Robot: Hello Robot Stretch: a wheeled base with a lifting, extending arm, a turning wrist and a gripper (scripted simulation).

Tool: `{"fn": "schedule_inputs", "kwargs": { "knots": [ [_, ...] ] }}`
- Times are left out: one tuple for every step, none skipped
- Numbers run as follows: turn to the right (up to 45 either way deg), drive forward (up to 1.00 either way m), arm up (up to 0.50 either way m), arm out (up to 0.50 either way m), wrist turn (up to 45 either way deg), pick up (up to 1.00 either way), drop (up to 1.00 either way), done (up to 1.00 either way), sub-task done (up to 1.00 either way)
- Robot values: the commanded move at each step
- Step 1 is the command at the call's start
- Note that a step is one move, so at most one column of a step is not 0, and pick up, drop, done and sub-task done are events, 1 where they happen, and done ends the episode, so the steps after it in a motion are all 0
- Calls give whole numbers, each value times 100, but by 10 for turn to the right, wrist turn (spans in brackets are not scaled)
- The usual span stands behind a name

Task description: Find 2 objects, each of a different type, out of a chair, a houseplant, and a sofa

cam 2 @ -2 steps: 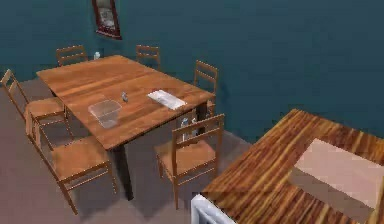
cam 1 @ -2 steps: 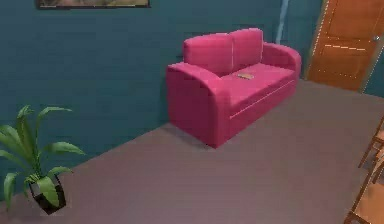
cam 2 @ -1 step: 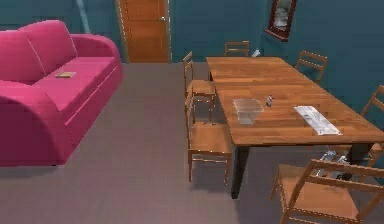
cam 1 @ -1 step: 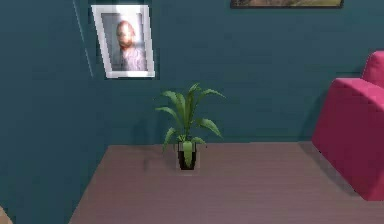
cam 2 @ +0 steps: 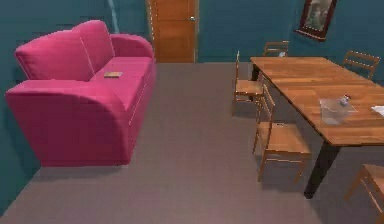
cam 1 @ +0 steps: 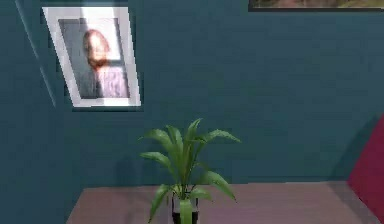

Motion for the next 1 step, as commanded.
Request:
{"fn": "schedule_inputs", "kwargs": {
  "knots": [
    [0,0,0,0,0,0,0,100,0]
  ]
}}
